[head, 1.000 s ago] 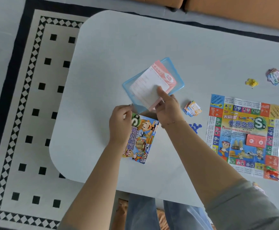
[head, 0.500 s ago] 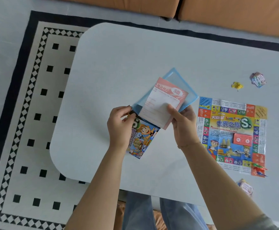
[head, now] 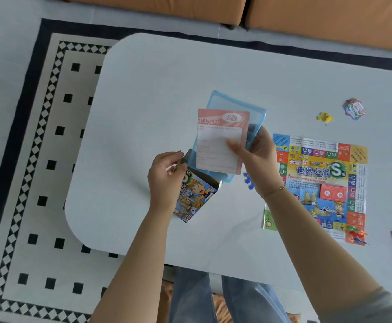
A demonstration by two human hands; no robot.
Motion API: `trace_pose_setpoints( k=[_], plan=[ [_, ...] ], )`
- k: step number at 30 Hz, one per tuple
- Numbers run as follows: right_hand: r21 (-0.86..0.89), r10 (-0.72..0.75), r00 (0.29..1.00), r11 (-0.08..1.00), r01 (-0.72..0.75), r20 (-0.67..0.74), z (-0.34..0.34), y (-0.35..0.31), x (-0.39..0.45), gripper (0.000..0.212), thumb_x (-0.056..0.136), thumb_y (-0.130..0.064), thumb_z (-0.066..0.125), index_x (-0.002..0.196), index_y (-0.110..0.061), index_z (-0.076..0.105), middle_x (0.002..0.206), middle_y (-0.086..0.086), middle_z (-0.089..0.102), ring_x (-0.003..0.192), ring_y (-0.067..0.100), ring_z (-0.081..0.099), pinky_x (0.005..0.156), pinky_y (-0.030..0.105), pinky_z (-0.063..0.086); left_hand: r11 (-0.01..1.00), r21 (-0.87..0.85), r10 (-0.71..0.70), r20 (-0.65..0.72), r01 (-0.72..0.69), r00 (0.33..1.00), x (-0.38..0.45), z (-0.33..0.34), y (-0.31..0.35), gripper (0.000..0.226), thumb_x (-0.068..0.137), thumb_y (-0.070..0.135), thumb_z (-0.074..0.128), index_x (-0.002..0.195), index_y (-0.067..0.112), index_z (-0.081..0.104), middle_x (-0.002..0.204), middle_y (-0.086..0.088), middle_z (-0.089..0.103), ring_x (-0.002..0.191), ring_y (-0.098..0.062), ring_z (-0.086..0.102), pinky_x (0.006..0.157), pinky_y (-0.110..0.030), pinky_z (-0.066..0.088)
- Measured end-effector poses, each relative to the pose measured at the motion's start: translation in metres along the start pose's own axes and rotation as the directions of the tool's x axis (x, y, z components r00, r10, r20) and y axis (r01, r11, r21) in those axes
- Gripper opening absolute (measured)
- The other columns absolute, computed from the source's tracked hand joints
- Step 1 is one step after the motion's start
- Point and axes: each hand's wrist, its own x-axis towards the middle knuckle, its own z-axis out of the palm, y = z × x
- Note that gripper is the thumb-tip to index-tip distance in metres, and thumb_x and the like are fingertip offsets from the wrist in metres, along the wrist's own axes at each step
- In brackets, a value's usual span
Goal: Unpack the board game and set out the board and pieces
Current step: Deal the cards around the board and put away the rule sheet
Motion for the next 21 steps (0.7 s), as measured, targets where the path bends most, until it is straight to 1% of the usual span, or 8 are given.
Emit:
trace_pose_setpoints(
  k=[3, 6, 8, 10, 13, 17, 19, 21],
  plan=[
    [-0.069, 0.002, 0.999, 0.998, 0.0, 0.034, 0.003, 0.003, 0.001, 0.034, 0.081, -0.009, 0.072, 0.108, 0.0, 0.053, 0.107, 0.011, 0.066, 0.098, 0.022, 0.066, 0.08, 0.038, 0.057, 1.0, 0.002, 0.0, 0.001, 0.0, 1.0, -0.002, -0.003, -0.002, 0.025, 0.084, 0.001, 0.063, 0.106, 0.01, 0.069, 0.111, 0.003, 0.062, 0.102, -0.007, 0.061, 0.081, -0.011, 0.049],
    [-0.157, -0.012, 0.999, 0.987, 0.019, 0.043, 0.011, 0.003, 0.001, 0.038, 0.076, -0.024, 0.074, 0.103, -0.006, 0.055, 0.104, 0.008, 0.068, 0.097, 0.026, 0.066, 0.08, 0.049, 0.056, 1.0, -0.002, 0.017, 0.031, -0.017, 0.999, -0.005, -0.001, -0.003, 0.024, 0.083, 0.0, 0.064, 0.105, 0.007, 0.07, 0.11, 0.001, 0.061, 0.103, -0.009, 0.061, 0.082, -0.013, 0.05],
    [-0.177, -0.027, 0.999, 0.984, 0.035, 0.046, 0.016, 0.002, 0.002, 0.034, 0.079, -0.021, 0.074, 0.103, -0.005, 0.055, 0.102, 0.005, 0.068, 0.095, 0.022, 0.066, 0.079, 0.048, 0.057, 0.999, 0.01, 0.037, 0.052, -0.038, 0.998, -0.008, 0.001, -0.003, 0.023, 0.083, 0.001, 0.064, 0.104, 0.007, 0.069, 0.11, 0.0, 0.06, 0.104, -0.01, 0.061, 0.084, -0.016, 0.051],
    [-0.186, -0.035, 0.999, 0.982, 0.04, 0.028, 0.021, 0.0, 0.002, 0.03, 0.081, -0.016, 0.072, 0.102, -0.004, 0.053, 0.1, 0.001, 0.067, 0.093, 0.019, 0.066, 0.078, 0.046, 0.057, 0.999, -0.018, 0.035, 0.056, -0.034, 0.998, -0.011, 0.002, -0.002, 0.023, 0.083, 0.001, 0.065, 0.105, 0.008, 0.069, 0.111, -0.001, 0.059, 0.105, -0.011, 0.06, 0.085, -0.019, 0.052],
    [-0.185, -0.044, 0.999, 0.982, 0.048, 0.028, 0.025, 0.0, -0.001, 0.026, 0.083, -0.016, 0.07, 0.1, -0.009, 0.052, 0.101, 0.002, 0.066, 0.095, 0.02, 0.065, 0.079, 0.046, 0.057, 0.998, -0.062, -0.02, 0.075, 0.025, 0.997, -0.013, 0.0, 0.001, 0.025, 0.083, 0.0, 0.064, 0.105, 0.01, 0.069, 0.113, 0.001, 0.058, 0.106, -0.008, 0.059, 0.08, -0.014, 0.052],
    [-0.19, -0.043, 0.996, 0.98, 0.058, 0.083, 0.024, 0.002, -0.008, 0.03, 0.085, -0.013, 0.068, 0.107, -0.005, 0.051, 0.106, 0.003, 0.065, 0.096, 0.015, 0.065, 0.078, 0.04, 0.058, 0.995, -0.048, -0.086, 0.102, 0.091, 0.991, -0.017, -0.001, 0.003, 0.018, 0.083, 0.018, 0.07, 0.101, 0.015, 0.068, 0.112, 0.004, 0.059, 0.104, -0.002, 0.057, 0.073, -0.004, 0.047],
    [-0.173, -0.025, 0.992, 0.984, 0.046, 0.12, 0.024, 0.006, -0.012, 0.031, 0.085, -0.01, 0.067, 0.111, -0.004, 0.05, 0.109, 0.002, 0.064, 0.096, 0.013, 0.066, 0.078, 0.039, 0.059, 0.996, -0.013, -0.088, 0.096, 0.09, 0.991, -0.018, -0.001, 0.0, 0.016, 0.082, 0.028, 0.071, 0.096, 0.023, 0.065, 0.11, 0.004, 0.06, 0.102, -0.003, 0.058, 0.072, -0.007, 0.047],
    [-0.17, -0.004, 0.989, 0.985, 0.029, 0.148, 0.025, 0.011, -0.016, 0.032, 0.085, -0.008, 0.067, 0.111, -0.004, 0.05, 0.109, 0.002, 0.064, 0.098, 0.015, 0.066, 0.079, 0.04, 0.058, 0.994, 0.05, -0.103, 0.104, 0.098, 0.989, -0.018, -0.001, -0.004, 0.014, 0.083, 0.035, 0.069, 0.092, 0.028, 0.061, 0.11, 0.001, 0.06, 0.099, -0.005, 0.058, 0.077, -0.014, 0.047]
  ],
)
